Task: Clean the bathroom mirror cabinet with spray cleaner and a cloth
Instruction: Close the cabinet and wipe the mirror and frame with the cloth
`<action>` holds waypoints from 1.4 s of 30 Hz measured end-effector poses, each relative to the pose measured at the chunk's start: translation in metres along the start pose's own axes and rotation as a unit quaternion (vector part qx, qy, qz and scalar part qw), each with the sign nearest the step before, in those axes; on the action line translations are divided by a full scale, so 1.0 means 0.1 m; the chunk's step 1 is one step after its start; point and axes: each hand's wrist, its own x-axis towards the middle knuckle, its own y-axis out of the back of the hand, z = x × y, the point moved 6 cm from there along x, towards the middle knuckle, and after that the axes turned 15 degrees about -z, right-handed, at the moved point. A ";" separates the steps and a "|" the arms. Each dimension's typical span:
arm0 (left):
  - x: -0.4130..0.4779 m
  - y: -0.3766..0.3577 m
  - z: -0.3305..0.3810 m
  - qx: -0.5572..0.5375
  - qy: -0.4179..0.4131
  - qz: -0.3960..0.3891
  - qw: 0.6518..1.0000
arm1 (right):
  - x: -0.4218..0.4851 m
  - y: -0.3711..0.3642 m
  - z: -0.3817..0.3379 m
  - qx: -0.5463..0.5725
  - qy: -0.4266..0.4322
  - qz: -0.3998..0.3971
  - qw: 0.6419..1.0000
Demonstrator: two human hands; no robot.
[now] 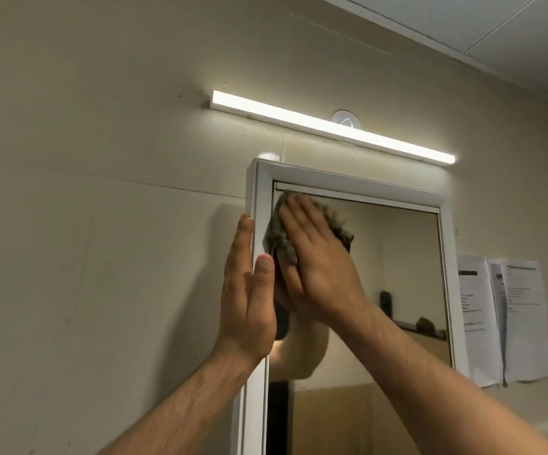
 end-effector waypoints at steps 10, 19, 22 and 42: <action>-0.05 0.01 0.00 -0.002 0.005 -0.003 1.000 | -0.87 -0.50 -0.18 -0.022 0.125 -0.077 0.989; -0.05 -0.03 -0.04 -0.011 -0.003 0.007 1.000 | -0.25 -0.42 -0.25 -0.015 0.122 -0.010 0.992; -0.06 -0.02 0.00 0.037 -0.002 0.009 0.999 | -0.18 -0.21 0.17 0.005 0.085 -0.003 0.996; 0.86 -0.66 0.31 0.611 -0.045 -0.196 0.765 | -0.06 0.18 1.16 -0.026 0.020 -0.024 0.999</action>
